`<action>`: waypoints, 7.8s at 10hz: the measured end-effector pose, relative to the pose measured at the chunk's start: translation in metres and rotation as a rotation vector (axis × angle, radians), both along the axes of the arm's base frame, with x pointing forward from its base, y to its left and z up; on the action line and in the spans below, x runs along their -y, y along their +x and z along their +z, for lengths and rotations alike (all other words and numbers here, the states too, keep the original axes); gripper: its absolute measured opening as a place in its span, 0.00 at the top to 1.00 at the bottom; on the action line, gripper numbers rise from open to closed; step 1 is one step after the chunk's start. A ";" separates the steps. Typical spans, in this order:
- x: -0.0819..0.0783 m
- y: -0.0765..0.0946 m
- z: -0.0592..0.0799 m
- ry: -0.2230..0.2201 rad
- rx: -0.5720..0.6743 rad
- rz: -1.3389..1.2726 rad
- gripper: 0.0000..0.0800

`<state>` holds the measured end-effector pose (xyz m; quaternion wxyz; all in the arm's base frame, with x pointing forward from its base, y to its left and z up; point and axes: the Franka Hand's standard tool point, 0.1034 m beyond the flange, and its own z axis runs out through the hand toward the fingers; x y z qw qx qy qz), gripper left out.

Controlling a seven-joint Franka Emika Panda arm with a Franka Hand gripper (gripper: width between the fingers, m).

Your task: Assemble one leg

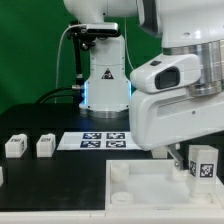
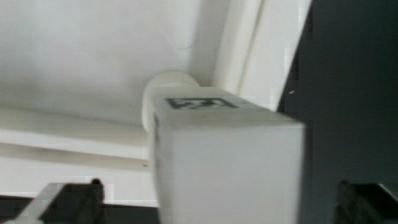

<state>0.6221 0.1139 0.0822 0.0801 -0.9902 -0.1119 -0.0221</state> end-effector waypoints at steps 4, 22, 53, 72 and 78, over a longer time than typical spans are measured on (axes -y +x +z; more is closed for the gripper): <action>0.002 0.000 -0.001 0.001 -0.006 -0.050 0.34; 0.014 0.007 -0.007 0.082 -0.301 -1.540 0.40; 0.006 0.013 -0.002 0.032 0.000 -0.424 0.19; 0.010 0.003 -0.008 0.115 -0.317 -1.705 0.40; -0.003 -0.003 -0.009 0.050 -0.161 -0.886 0.19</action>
Offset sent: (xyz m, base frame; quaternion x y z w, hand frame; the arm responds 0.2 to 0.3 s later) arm 0.0000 0.0000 0.0000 0.0000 0.0000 0.0899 0.9960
